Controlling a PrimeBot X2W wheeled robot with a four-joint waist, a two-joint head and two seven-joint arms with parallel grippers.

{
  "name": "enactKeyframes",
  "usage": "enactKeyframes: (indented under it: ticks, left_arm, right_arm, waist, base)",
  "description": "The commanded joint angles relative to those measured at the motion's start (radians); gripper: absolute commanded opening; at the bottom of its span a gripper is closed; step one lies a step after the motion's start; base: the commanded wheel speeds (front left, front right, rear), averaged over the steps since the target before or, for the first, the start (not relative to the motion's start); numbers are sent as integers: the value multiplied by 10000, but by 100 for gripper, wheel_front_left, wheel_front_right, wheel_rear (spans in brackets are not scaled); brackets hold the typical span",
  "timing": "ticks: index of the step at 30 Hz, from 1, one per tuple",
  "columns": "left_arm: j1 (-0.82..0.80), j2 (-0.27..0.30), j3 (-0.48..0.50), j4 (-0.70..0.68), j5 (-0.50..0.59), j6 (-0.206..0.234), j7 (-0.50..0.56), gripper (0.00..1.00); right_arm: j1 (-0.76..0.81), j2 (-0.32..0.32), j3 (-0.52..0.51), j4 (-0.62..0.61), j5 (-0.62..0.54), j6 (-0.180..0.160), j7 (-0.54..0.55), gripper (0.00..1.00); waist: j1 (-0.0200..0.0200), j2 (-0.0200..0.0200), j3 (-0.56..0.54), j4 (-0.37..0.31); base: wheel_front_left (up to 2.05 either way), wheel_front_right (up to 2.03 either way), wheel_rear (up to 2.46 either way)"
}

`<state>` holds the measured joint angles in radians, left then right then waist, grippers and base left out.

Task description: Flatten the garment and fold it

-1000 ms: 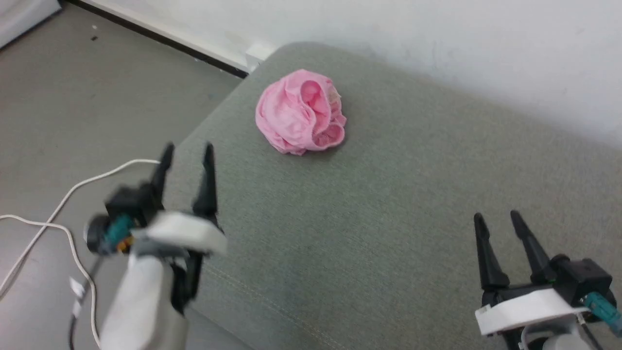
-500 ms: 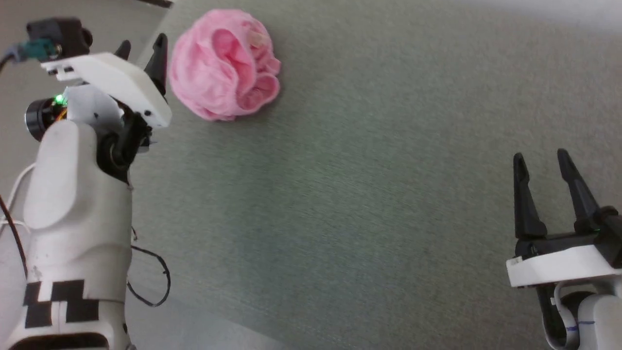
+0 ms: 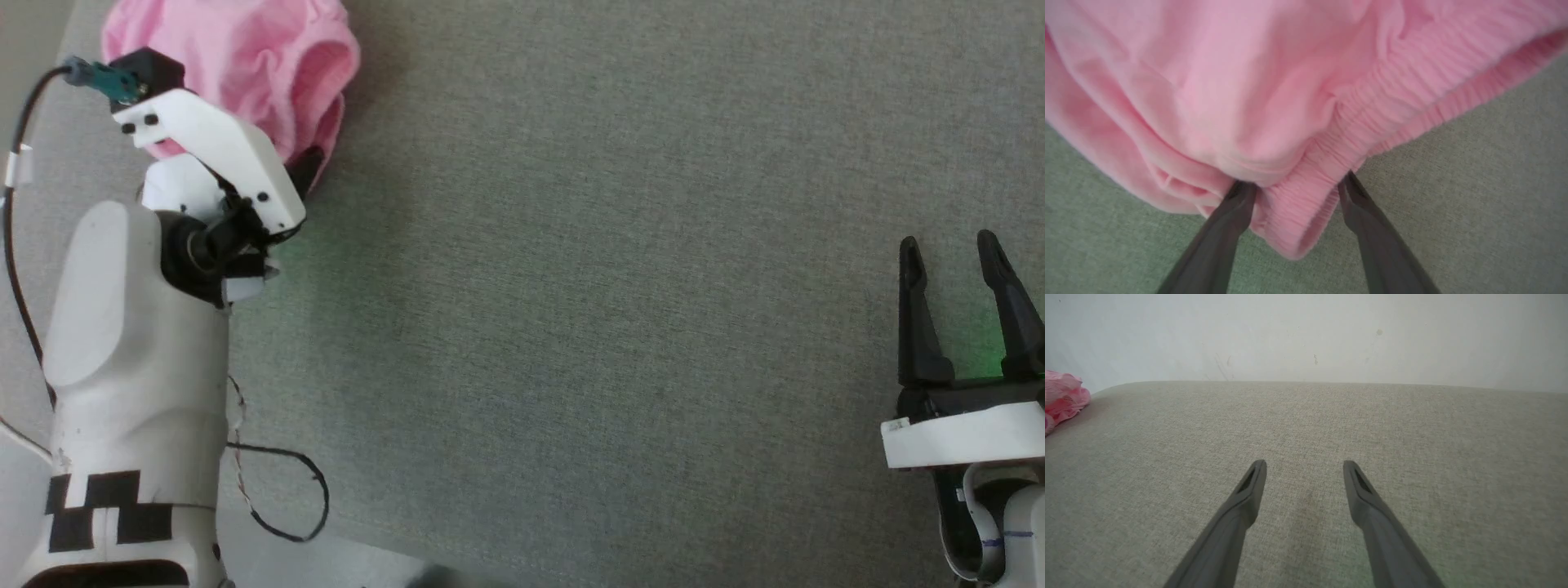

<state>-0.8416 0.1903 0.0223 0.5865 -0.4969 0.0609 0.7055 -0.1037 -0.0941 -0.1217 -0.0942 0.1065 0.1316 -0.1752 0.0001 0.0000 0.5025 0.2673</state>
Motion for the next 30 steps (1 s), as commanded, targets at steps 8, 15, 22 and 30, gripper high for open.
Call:
enactKeyframes:
  ticks: [8, 15, 22, 30]
  left_arm:
    - [660, 358, -632, -832, 756, 80, -306, 0]
    - [343, 1322, -1182, -1614, 1958, -357, -2352, 0]
    - [-815, 1852, -2063, -2457, 2812, -1342, -4551, 0]
    - [-1927, 1419, -3688, -2890, 2506, -1871, -5334, 0]
  right_arm:
    - [-256, 46, 75, 126, 160, -9, -26, 100]
    - [-246, 240, 300, 764, 283, -9, -254, 100]
    - [-51, 412, 381, 1629, 465, -9, -540, 100]
    - [154, 435, 526, 2573, 1206, -9, -786, 100]
  waist:
    - [-1, 0, 69, -209]
    - [-1, 0, -917, -222]
    - [-1, 0, -2364, -416]
    - [-1, 0, -3537, -1104]
  base:
    - [0, 0, 0]
    - [0, 0, 0]
    - [0, 0, 0]
    - [0, 0, 0]
